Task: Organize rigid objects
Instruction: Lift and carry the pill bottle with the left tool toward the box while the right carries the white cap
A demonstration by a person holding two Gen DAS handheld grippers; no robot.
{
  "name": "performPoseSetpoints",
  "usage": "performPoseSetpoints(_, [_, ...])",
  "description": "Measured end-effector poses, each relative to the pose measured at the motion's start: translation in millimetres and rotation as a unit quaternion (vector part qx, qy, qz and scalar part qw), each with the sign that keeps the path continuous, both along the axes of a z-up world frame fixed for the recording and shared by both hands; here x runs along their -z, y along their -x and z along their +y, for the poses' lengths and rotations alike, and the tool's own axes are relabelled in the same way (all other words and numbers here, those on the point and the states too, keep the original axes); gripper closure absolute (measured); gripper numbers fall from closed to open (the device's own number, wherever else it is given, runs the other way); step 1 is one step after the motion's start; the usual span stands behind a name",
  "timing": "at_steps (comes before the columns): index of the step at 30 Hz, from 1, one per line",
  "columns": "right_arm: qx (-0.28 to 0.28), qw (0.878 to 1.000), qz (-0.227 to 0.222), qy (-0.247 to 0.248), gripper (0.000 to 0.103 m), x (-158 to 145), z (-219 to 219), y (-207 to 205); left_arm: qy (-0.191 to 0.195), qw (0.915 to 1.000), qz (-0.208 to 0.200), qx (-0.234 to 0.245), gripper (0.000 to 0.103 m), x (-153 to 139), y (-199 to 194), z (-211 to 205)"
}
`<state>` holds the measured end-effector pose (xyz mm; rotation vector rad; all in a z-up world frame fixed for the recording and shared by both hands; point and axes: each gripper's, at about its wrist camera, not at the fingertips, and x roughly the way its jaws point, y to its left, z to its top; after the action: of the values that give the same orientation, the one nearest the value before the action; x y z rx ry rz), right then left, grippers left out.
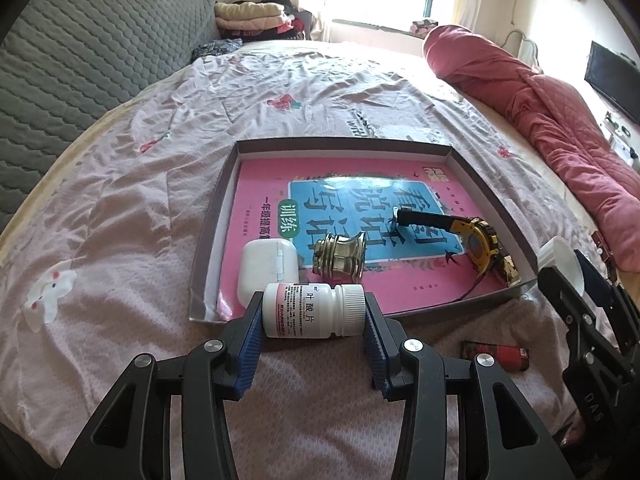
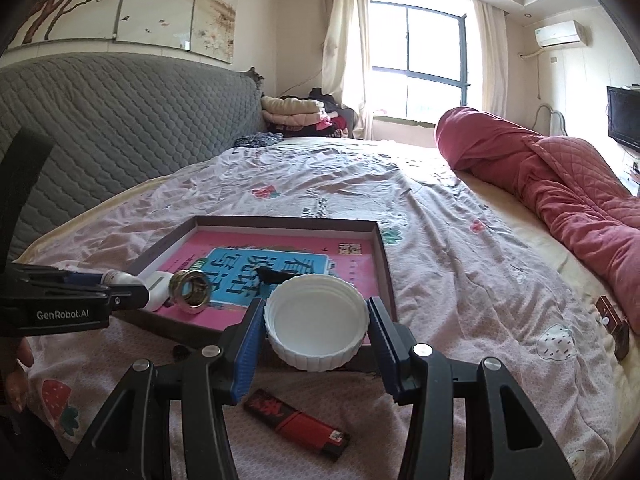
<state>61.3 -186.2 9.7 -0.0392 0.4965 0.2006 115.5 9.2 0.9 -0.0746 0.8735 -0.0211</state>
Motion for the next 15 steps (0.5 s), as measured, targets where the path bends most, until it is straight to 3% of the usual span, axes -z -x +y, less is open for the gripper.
performPoseSetpoints(15, [0.013, 1.000, 0.010, -0.002, 0.053, 9, -6, -18, 0.001, 0.9999, 0.009, 0.008, 0.056, 12, -17, -7])
